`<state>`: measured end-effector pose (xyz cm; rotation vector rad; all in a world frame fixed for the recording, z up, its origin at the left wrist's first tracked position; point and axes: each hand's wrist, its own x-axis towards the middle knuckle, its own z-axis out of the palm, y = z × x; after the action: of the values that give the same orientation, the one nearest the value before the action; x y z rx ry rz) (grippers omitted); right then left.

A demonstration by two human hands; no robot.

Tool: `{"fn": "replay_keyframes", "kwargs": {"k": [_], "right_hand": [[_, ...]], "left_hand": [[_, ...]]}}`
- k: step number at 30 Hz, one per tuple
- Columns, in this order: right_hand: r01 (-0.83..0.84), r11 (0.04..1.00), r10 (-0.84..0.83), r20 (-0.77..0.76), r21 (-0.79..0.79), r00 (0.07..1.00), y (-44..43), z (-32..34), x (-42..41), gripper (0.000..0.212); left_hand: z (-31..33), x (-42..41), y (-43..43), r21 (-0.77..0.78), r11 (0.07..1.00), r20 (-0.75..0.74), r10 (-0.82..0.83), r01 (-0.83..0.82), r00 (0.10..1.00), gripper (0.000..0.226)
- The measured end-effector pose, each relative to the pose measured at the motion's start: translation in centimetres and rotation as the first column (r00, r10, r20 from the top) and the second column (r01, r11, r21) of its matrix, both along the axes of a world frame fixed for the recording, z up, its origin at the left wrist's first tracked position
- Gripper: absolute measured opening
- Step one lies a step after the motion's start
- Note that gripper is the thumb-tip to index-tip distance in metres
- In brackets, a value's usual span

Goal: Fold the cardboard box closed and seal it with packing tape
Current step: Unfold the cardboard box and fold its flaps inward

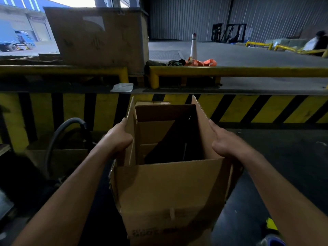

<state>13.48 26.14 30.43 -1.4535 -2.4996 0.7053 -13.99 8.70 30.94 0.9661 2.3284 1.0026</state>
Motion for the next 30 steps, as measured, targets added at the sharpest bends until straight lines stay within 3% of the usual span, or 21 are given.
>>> {"fn": "replay_keyframes", "kwargs": {"k": [5,9,14,18,26,30], "right_hand": [[0.013,1.000,-0.013,-0.006,0.019,1.000,-0.4,0.4,-1.0,0.084],[0.009,0.999,-0.008,-0.027,0.034,1.000,-0.8,0.4,-1.0,0.083],[-0.009,1.000,0.010,-0.085,0.004,0.996,-0.8,0.6,-0.7,0.085],[-0.027,0.992,0.006,-0.166,-0.122,0.986,0.0,1.6,-0.4,0.079],[-0.146,0.981,0.148,0.012,-0.129,0.989,-0.2,3.0,0.5,0.087],[-0.149,0.980,0.154,0.026,-0.128,0.988,-1.5,2.8,1.6,0.087]], "left_hand": [[0.3,0.4,0.2,0.030,0.998,-0.003,0.056,-0.056,0.998,0.083],[0.4,0.8,-0.2,0.070,0.993,-0.056,0.098,-0.094,0.994,0.064],[1.2,1.3,-1.6,-0.036,0.999,0.039,0.035,-0.033,0.999,0.078],[1.7,1.5,-3.6,-0.131,0.990,0.148,-0.035,0.055,0.988,0.089],[-0.5,1.5,-4.6,0.099,0.989,-0.009,0.110,-0.108,0.994,0.046],[-0.8,2.4,-3.6,0.043,0.992,-0.103,0.122,-0.118,0.987,0.066]]}}
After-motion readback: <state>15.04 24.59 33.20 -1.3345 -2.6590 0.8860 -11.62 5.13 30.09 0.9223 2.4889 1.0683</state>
